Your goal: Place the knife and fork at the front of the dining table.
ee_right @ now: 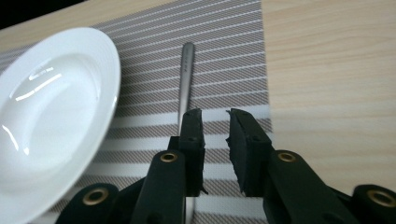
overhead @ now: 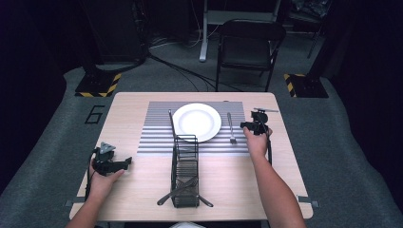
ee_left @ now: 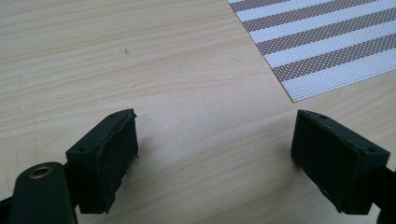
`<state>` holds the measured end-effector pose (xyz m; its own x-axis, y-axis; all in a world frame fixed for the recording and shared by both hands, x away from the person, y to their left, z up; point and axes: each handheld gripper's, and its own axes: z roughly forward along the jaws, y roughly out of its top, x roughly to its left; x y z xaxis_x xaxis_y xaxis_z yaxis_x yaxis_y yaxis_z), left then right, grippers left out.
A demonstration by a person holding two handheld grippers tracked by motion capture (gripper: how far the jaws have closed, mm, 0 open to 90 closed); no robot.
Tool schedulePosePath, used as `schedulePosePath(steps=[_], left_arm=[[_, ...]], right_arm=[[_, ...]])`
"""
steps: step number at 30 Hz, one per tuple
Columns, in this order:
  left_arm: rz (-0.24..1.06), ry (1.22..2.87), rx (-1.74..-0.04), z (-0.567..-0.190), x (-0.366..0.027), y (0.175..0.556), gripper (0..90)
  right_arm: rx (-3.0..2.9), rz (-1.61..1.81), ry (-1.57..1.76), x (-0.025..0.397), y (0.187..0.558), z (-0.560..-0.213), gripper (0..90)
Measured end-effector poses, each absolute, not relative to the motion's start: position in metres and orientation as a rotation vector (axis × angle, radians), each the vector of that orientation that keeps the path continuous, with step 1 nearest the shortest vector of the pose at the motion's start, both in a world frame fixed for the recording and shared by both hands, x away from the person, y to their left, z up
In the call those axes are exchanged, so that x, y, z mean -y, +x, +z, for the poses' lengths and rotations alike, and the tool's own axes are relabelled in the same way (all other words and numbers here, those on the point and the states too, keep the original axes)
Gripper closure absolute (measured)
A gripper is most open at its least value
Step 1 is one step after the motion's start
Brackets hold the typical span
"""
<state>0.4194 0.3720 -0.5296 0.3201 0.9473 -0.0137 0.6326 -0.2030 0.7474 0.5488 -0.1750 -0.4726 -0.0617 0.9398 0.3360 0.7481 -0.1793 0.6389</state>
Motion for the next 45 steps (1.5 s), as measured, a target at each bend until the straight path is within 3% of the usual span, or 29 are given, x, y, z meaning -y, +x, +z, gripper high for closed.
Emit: schedulePosePath(steps=[11, 16, 27, 39, 45], left_arm=[[0.615, 1.917, -1.401, -0.529, -0.373, 0.419, 16.8], [0.625, 1.901, -1.401, -0.53, -0.373, 0.418, 20.8], [0.639, 1.878, -1.415, -0.529, -0.375, 0.416, 29.9], [0.602, 1.879, -1.424, -0.524, -0.375, 0.415, 42.5], [0.577, 1.873, -1.381, -0.511, -0.368, 0.411, 43.0]], right_arm=[[-1.899, 1.088, 1.812, 0.187, 0.507, -0.469, 65.2], [-1.983, 1.053, 1.652, 0.186, 0.476, -0.471, 56.5], [-2.08, 1.058, 1.472, 0.177, 0.436, -0.485, 49.3], [-2.134, 1.019, 1.42, 0.176, 0.432, -0.509, 47.7], [-2.178, 0.962, 1.344, 0.17, 0.43, -0.519, 46.1]])
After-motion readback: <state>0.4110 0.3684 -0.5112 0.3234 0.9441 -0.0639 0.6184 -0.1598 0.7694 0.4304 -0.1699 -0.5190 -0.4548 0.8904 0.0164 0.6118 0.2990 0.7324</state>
